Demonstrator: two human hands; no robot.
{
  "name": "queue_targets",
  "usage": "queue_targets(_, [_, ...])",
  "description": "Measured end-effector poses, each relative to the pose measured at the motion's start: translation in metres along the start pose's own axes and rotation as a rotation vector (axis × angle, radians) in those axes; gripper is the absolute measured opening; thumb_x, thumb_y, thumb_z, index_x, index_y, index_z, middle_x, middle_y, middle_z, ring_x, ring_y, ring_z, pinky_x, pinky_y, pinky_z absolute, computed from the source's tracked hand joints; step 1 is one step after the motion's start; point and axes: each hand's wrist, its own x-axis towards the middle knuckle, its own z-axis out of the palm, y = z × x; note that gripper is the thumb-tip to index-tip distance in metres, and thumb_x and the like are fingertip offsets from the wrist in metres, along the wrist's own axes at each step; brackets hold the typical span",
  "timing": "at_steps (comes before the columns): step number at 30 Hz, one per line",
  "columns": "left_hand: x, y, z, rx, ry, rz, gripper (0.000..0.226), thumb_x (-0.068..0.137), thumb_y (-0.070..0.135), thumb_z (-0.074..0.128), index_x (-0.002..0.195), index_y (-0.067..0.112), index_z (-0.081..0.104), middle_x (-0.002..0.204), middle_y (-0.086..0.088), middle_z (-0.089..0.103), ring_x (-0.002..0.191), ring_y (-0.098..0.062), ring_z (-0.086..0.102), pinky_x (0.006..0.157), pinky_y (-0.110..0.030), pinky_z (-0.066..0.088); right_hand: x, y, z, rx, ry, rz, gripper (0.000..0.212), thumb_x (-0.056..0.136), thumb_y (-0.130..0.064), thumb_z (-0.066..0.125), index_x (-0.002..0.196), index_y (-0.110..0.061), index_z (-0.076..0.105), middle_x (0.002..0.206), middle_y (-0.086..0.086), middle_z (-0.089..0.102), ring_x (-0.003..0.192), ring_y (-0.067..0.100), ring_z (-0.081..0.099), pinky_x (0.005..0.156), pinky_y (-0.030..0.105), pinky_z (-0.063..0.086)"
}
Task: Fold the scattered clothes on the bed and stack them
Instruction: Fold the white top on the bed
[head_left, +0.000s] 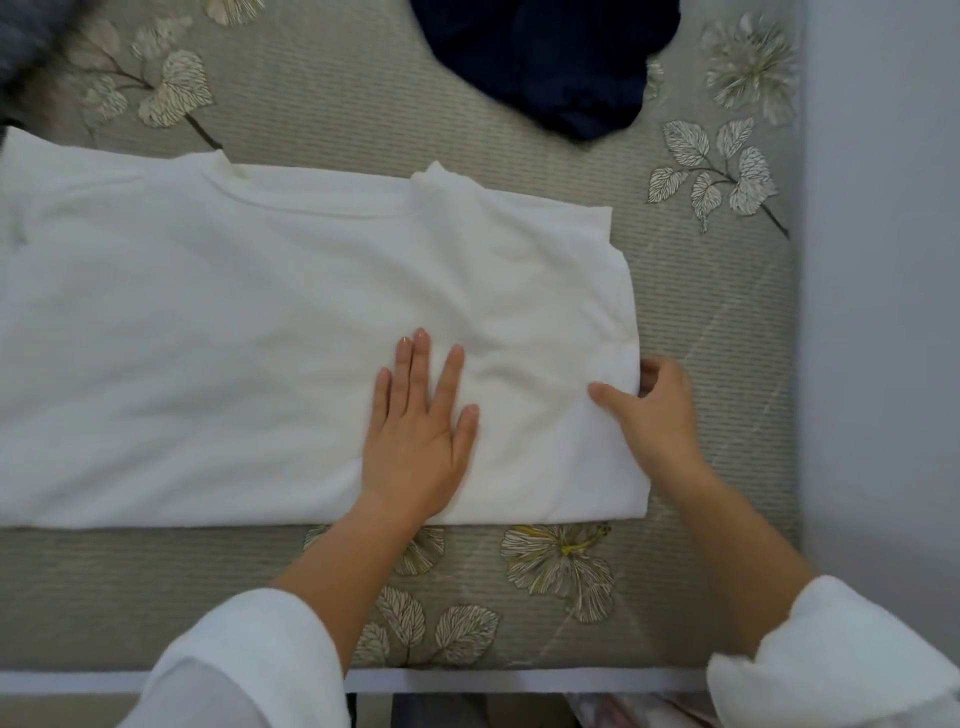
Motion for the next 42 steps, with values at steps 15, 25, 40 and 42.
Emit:
queue_targets(15, [0.015, -0.041, -0.093, -1.359, -0.368, -0.410, 0.041, 0.097, 0.022, 0.045, 0.137, 0.031, 0.046, 0.148, 0.013, 0.037, 0.135, -0.001, 0.032, 0.114, -0.026, 0.021, -0.052, -0.128, 0.001, 0.514, -0.745, 0.200, 0.036, 0.067, -0.006, 0.060, 0.102, 0.001, 0.066, 0.092, 0.014, 0.071, 0.077, 0.025, 0.069, 0.067, 0.031, 0.059])
queue_targets(25, [-0.028, -0.190, -0.154, -1.975, -0.205, -0.861, 0.043, 0.094, 0.035, 0.040, 0.130, 0.016, 0.055, 0.124, -0.012, 0.064, 0.117, -0.028, 0.059, 0.097, -0.043, 0.046, -0.131, -0.232, 0.166, 0.352, -0.794, -0.102, 0.028, 0.084, 0.003, 0.050, 0.106, -0.014, 0.051, 0.066, 0.008, 0.055, 0.047, 0.020, 0.058, 0.040, 0.025, 0.046])
queue_targets(40, [-0.045, -0.278, -0.169, -1.186, -0.326, -0.681, 0.059, 0.068, 0.049, 0.079, 0.119, 0.026, 0.058, 0.115, 0.009, 0.065, 0.103, -0.010, 0.062, 0.086, -0.030, 0.051, -0.160, -0.198, 0.275, 0.259, -0.535, -0.060, 0.024, 0.088, -0.003, 0.052, 0.109, -0.007, 0.063, 0.087, 0.014, 0.073, 0.074, 0.022, 0.067, 0.068, 0.031, 0.052])
queue_targets(42, [-0.037, -0.269, -0.163, -0.957, -0.305, -0.586, 0.060, 0.068, 0.042, 0.081, 0.118, 0.025, 0.053, 0.111, 0.011, 0.061, 0.101, -0.009, 0.059, 0.085, -0.030, 0.050, -0.155, -0.200, 0.276, 0.208, -0.418, -0.116, 0.019, 0.087, -0.003, 0.052, 0.102, -0.006, 0.063, 0.087, 0.016, 0.070, 0.070, 0.022, 0.066, 0.064, 0.029, 0.053])
